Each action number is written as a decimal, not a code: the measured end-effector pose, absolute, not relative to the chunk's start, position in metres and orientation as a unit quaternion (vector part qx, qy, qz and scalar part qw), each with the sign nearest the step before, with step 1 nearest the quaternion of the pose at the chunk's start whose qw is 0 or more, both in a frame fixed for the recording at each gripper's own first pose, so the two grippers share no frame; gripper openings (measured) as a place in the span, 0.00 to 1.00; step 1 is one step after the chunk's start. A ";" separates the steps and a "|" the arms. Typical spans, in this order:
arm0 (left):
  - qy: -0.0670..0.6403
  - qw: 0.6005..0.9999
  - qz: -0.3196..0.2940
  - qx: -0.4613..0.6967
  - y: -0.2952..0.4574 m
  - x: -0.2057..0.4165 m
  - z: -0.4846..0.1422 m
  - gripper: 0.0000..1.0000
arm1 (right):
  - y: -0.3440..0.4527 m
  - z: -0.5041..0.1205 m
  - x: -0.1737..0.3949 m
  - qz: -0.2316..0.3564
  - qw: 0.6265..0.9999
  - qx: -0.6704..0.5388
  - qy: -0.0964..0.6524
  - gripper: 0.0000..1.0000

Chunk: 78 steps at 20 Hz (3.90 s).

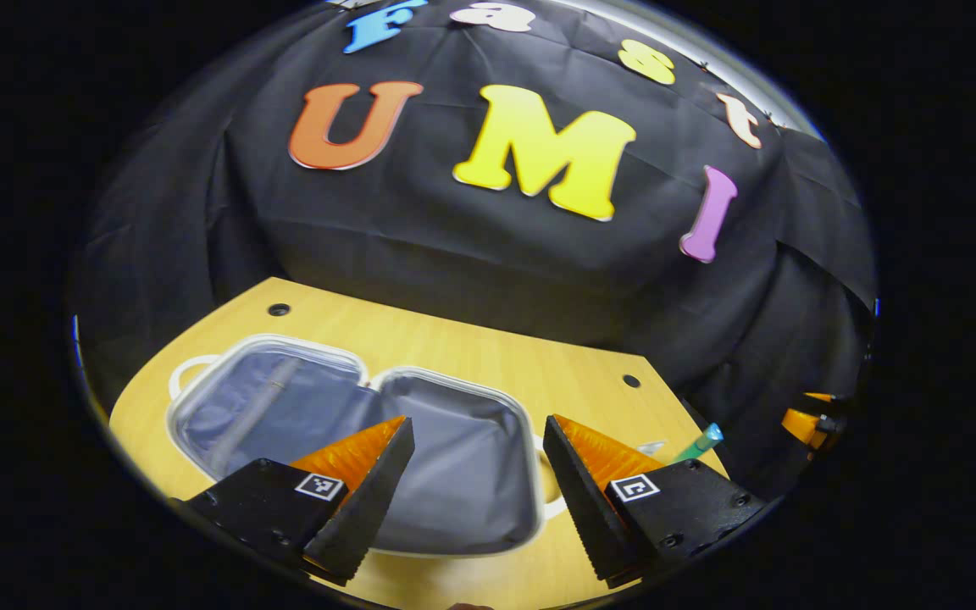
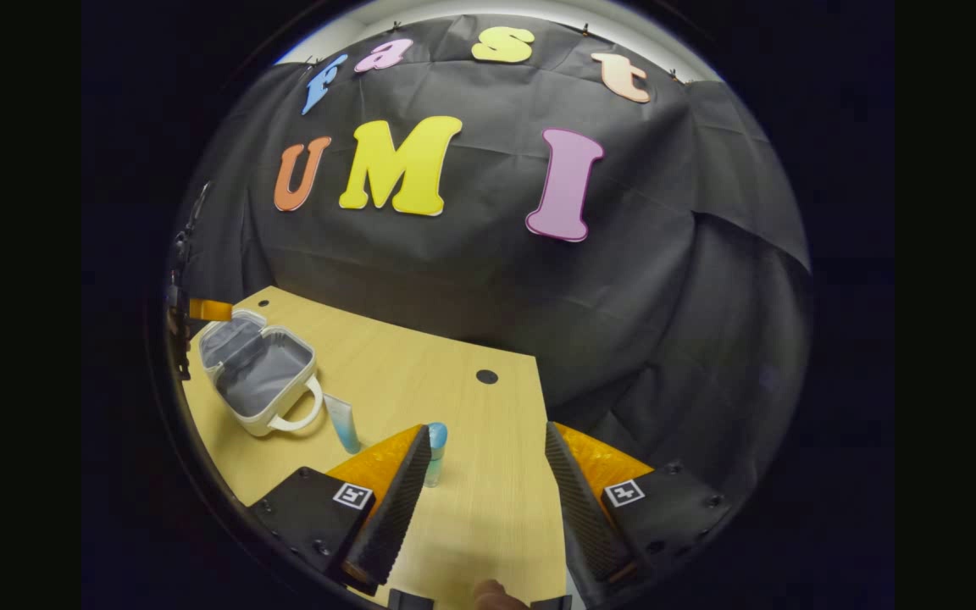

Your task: First open the suitcase, pack the skin care products into it, and then close the suitcase.

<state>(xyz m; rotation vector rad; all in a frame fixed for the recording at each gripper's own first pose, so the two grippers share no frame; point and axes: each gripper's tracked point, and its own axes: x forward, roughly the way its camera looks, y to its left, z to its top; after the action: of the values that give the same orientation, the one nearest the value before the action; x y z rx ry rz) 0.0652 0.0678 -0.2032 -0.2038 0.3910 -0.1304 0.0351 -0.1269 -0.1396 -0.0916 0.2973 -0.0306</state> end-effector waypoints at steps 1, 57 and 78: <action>0.203 0.972 -0.073 -0.090 0.046 0.062 -0.211 0.98 | -0.133 -0.141 0.037 -0.011 0.988 -0.045 0.149 0.81; 0.284 0.958 -0.004 -0.036 0.047 -0.035 -0.208 0.46 | -0.032 -0.305 0.154 0.092 0.961 -0.025 0.259 0.40; 0.454 0.889 -0.031 0.043 0.139 0.068 -0.369 0.46 | -0.007 -0.214 0.041 -0.001 0.962 0.025 0.273 0.39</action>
<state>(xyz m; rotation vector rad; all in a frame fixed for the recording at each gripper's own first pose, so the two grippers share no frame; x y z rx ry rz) 0.0676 0.1391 -0.3690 0.0899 0.9435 -0.0653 0.0411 -0.0068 -0.2138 0.0502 0.5534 -0.0023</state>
